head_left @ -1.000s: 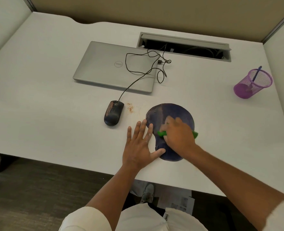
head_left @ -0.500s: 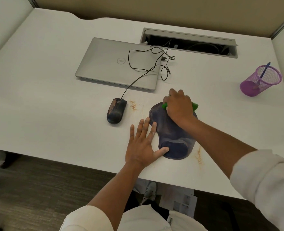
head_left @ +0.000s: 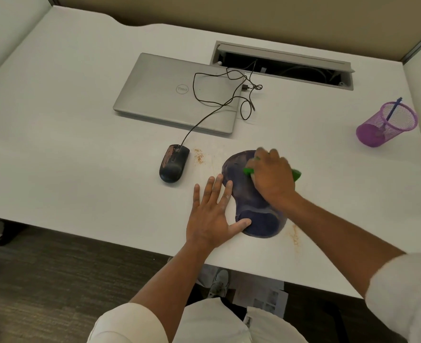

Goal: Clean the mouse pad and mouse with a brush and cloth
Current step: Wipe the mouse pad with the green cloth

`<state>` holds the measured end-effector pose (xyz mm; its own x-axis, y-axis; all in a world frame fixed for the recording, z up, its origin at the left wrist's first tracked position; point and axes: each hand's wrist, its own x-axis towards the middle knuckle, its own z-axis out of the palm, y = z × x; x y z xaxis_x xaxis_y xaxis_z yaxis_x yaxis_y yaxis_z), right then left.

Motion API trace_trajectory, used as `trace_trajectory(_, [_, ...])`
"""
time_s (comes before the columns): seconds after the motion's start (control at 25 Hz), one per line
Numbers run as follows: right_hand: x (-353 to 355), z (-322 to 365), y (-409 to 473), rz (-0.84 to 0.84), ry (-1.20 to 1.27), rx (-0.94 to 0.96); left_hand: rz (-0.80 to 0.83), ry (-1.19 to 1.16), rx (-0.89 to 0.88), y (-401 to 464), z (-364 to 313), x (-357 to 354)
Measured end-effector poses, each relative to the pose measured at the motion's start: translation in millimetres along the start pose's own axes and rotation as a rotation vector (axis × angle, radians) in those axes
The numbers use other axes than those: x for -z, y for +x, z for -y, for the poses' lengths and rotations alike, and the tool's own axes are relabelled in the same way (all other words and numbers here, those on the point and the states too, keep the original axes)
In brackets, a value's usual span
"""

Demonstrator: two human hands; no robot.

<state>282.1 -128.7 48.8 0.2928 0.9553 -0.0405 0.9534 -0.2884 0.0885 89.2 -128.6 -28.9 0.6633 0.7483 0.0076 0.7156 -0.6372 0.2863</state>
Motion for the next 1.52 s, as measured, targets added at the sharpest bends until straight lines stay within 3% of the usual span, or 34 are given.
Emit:
trace_trajectory(0.2, [21,-9,51,0.088,0.067,-0.061,0.006,-0.004,0.008,0,0,-1])
trace_trajectory(0.44, [19,23,14,0.076,0.252,-0.029,-0.010,-0.008,0.001,0,1,-4])
trace_trajectory(0.68, [22,19,63,0.132,0.097,-0.100,0.011,0.010,0.007,1,0,-3])
trace_trajectory(0.88, [16,32,-16,0.052,0.149,0.017,-0.004,0.015,-0.001,1,1,-2])
trace_trajectory(1.04, [10,7,-42,0.200,0.143,0.176,0.013,0.034,-0.004,-1,-1,2])
trace_trajectory(1.12, [7,1,-33,0.175,0.127,0.160,0.021,0.027,-0.004,-1,-1,3])
trace_trajectory(1.32, [10,-5,21,0.068,0.148,-0.101,0.043,0.022,-0.002,0,-1,5])
trace_trajectory(1.44, [8,10,8,0.010,0.058,-0.092,0.042,0.025,0.000,0,-2,5])
trace_trajectory(1.52, [5,14,-20,0.009,0.050,0.008,0.041,0.035,0.001,0,-2,6])
